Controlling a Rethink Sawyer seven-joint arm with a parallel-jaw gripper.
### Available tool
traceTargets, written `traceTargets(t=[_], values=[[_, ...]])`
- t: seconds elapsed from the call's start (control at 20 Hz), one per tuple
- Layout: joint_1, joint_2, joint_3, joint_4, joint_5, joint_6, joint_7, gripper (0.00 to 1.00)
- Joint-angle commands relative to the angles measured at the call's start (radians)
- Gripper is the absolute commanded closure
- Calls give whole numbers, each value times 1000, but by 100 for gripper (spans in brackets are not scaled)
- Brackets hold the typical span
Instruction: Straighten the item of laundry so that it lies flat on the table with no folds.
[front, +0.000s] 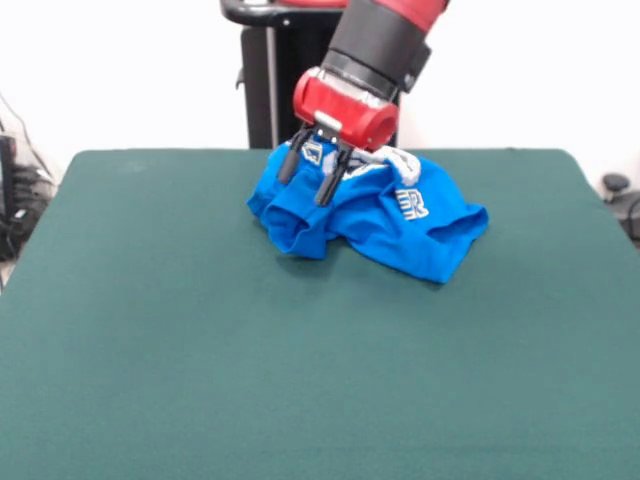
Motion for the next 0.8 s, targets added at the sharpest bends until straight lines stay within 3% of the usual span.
traceTargets(t=[0.05, 0.45, 0.8], values=[[2, 138, 84, 73, -21, -131, 12, 0], [62, 255, 37, 31, 39, -175, 46, 0], [5, 83, 101, 130, 4, 24, -63, 0]])
